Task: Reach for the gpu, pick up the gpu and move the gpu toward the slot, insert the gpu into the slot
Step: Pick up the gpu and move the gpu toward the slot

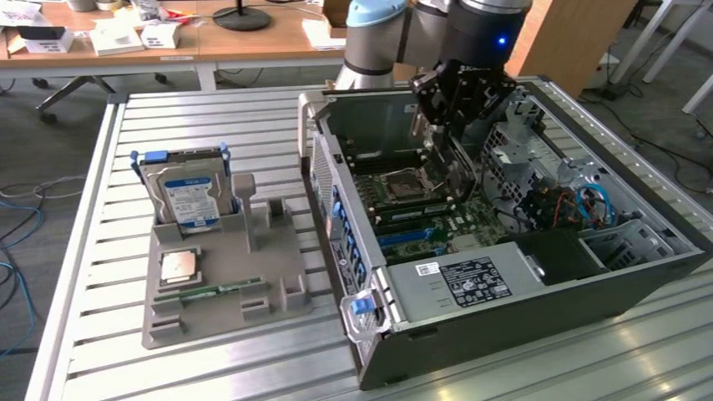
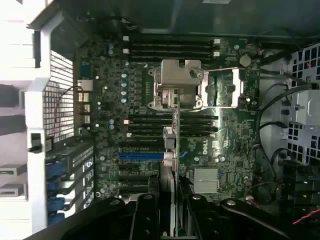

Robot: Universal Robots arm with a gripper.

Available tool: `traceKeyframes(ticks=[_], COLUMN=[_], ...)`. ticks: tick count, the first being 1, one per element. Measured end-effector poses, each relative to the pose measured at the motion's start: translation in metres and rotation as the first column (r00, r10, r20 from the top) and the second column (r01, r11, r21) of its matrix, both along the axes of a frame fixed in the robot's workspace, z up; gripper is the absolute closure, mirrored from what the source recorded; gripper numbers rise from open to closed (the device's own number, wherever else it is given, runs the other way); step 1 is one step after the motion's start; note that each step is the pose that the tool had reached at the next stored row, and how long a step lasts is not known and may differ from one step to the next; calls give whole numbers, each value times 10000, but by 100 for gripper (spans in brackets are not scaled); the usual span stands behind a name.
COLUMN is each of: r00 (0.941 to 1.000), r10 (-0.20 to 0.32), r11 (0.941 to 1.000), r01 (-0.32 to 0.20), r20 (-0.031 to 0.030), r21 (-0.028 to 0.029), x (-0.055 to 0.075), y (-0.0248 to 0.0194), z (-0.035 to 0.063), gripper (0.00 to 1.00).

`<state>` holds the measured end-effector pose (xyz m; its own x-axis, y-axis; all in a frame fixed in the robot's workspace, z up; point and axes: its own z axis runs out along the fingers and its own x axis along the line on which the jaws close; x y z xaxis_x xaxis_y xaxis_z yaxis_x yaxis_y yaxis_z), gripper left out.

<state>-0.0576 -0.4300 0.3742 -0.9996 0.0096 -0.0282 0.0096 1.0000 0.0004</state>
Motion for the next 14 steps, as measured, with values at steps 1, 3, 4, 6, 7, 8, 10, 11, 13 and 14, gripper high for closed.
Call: traceKeyframes(ticks=[1, 3, 4, 6, 7, 8, 10, 11, 13, 14], r00=[10000, 10000, 10000, 10000, 10000, 10000, 10000, 10000, 10000, 10000], r10=[-1, -1, 0, -2, 0, -1, 1, 0, -2, -1], r11=[10000, 10000, 10000, 10000, 10000, 10000, 10000, 10000, 10000, 10000], r01=[1, 1, 0, 2, 0, 1, -1, 0, 2, 1], r20=[-2, -4, -4, -6, -6, -6, -6, -7, -6, -6], r21=[0, 1, 1, -1, -1, -1, -1, -2, 0, 0], x=[114, 263, 308, 397, 443, 482, 514, 519, 521, 521], y=[5, 9, 11, 13, 15, 15, 14, 14, 15, 14], z=[-46, -95, -109, -137, -148, -153, -153, -153, -154, -154], gripper=[74, 74, 74, 74, 74, 74, 74, 74, 74, 74])
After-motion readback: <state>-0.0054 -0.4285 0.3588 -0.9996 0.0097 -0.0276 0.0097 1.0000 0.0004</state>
